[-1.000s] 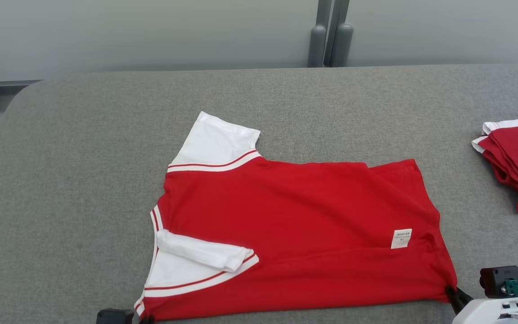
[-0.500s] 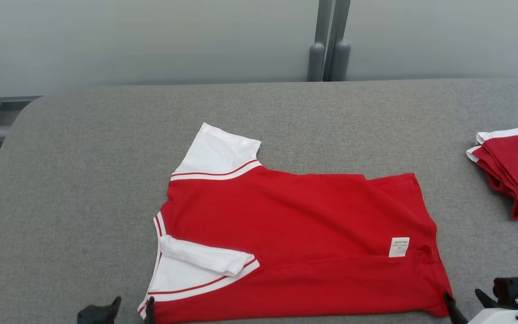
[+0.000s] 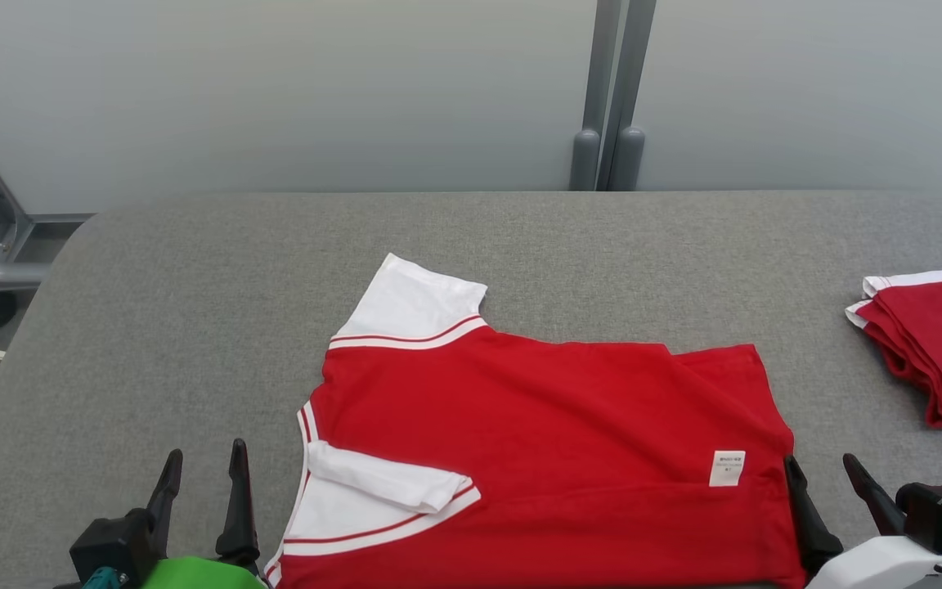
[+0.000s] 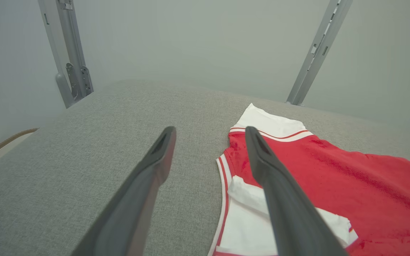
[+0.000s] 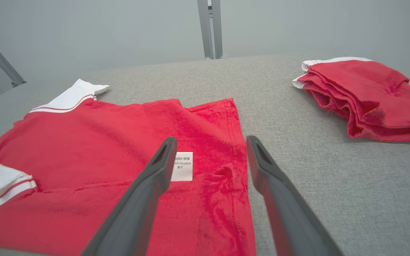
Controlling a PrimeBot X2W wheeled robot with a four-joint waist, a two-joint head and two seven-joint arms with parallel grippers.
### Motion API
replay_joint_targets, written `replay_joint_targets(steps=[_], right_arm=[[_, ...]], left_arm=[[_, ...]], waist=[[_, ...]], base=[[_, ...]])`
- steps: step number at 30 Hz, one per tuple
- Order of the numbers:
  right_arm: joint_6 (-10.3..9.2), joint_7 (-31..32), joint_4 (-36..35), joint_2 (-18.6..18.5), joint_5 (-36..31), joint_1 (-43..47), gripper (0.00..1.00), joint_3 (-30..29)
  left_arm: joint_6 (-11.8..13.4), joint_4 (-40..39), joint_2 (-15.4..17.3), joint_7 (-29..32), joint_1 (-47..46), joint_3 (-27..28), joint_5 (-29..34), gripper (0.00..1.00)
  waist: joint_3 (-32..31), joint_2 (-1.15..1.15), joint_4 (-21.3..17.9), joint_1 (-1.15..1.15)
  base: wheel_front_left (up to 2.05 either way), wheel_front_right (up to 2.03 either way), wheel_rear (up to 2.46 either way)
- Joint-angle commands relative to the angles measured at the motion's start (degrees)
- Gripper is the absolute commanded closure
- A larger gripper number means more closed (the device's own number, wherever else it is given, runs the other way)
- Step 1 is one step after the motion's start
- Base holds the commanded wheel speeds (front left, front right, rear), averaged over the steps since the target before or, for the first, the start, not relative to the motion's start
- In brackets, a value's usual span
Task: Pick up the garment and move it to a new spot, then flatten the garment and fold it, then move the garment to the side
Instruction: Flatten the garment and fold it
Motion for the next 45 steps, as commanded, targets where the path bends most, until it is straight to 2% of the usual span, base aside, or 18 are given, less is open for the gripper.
replay_joint_targets(steps=[1, 8, 11, 18, 26, 39, 45], right_arm=[[-0.09, -1.54, 0.19, 0.15, 0.08, -0.74, 0.00, 0.07], [-0.09, -9.69, 1.62, 0.77, -0.81, -3.15, 0.00, 1.28], [-0.09, -10.89, 2.75, 0.83, -1.25, -4.28, 0.00, 3.36], [-0.08, -11.88, 5.42, 0.60, -3.28, -6.82, 0.00, 7.60], [-0.08, -11.81, 6.70, 0.63, -5.85, -6.08, 0.00, 7.19], [-0.08, -10.92, 7.06, 0.97, -4.81, -5.49, 0.00, 6.93], [-0.08, -7.55, 7.23, 0.90, -5.34, -8.27, 0.00, 7.91]], left_arm=[[-0.65, -0.32, -0.18, -0.28, -0.85, 0.64, 0.10, 0.00], [-4.64, -1.75, -2.41, -0.52, -1.71, 4.41, 1.99, 0.00], [-6.85, -0.46, -3.22, -0.54, -2.04, 5.73, 3.60, 0.00], [-11.00, 4.29, -3.30, -0.51, -3.06, 4.51, 6.67, 0.00], [-12.34, 9.05, -2.84, 0.39, -4.10, 2.78, 6.90, 0.00], [-11.49, 11.03, -1.76, 1.10, -5.21, 1.00, 8.96, 0.00], [-10.98, 11.64, -1.25, 2.56, -7.28, 0.55, 9.35, 0.00]], waist=[[-0.53, 0.00, 0.13, 0.00], [-1.87, 0.00, 1.05, 0.00], [-2.27, 0.00, 1.17, 0.00], [-2.90, 0.00, 1.41, 0.00], [-3.27, 0.00, 1.29, 0.00], [-2.74, 0.00, 0.92, 0.00], [-1.05, 0.00, -0.25, 0.00]], base=[[0.00, 0.00, 0.00], [0.00, 0.00, 0.00], [0.00, 0.00, 0.00], [0.00, 0.00, 0.00], [0.00, 0.00, 0.00], [0.00, 0.00, 0.00], [0.00, 0.00, 0.00]])
